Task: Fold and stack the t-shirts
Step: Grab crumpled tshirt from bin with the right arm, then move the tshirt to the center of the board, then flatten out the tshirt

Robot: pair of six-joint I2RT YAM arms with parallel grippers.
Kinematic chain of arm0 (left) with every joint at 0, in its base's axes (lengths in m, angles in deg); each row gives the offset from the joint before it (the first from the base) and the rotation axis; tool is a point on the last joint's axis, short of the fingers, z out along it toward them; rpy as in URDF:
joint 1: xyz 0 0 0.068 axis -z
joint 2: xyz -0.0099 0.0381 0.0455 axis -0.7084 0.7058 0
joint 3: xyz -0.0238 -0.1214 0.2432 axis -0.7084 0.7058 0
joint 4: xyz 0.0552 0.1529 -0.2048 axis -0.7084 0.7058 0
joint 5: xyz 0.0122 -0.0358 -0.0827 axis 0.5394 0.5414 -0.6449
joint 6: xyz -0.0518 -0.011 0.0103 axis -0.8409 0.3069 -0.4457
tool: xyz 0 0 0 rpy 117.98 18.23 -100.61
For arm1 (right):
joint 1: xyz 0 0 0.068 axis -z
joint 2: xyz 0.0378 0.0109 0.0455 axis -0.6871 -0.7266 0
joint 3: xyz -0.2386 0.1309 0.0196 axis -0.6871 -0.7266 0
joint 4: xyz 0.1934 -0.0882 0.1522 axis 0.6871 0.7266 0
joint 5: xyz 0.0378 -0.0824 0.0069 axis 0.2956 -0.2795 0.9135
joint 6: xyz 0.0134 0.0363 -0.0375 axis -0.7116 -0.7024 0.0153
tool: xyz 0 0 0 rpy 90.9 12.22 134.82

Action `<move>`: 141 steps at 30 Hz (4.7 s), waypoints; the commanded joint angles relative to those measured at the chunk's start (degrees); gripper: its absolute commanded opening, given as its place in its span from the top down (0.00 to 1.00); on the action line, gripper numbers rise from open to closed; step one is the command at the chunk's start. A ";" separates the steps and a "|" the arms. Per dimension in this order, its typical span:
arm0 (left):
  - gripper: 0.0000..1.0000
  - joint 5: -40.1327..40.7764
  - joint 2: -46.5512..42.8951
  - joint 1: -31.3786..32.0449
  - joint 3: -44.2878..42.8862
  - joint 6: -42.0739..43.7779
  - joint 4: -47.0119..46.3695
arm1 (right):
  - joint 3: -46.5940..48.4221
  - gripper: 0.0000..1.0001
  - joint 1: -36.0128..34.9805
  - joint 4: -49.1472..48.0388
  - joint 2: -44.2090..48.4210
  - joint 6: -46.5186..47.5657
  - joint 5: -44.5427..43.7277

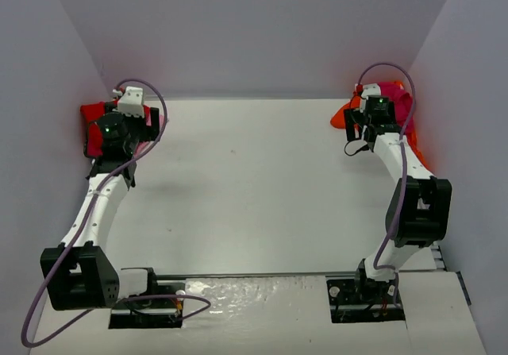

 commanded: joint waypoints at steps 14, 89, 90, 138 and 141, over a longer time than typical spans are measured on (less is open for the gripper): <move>0.38 -8.46 -8.87 -1.23 5.75 0.33 17.41 | -5.18 0.00 0.55 -1.47 -4.01 2.51 10.90; 0.38 -5.73 -1.84 0.39 2.74 7.45 20.14 | 7.73 0.11 -13.82 26.33 20.74 16.03 46.50; 0.38 -5.64 -1.83 0.39 3.07 7.54 20.14 | 6.03 0.00 -13.83 26.36 21.35 16.70 44.35; 1.00 6.30 6.14 22.16 -24.30 15.27 36.36 | -8.33 0.00 -19.84 20.53 7.62 15.76 16.81; 1.00 -3.88 3.14 16.48 -37.77 9.63 43.52 | -8.47 0.00 -20.59 20.46 8.12 15.87 17.78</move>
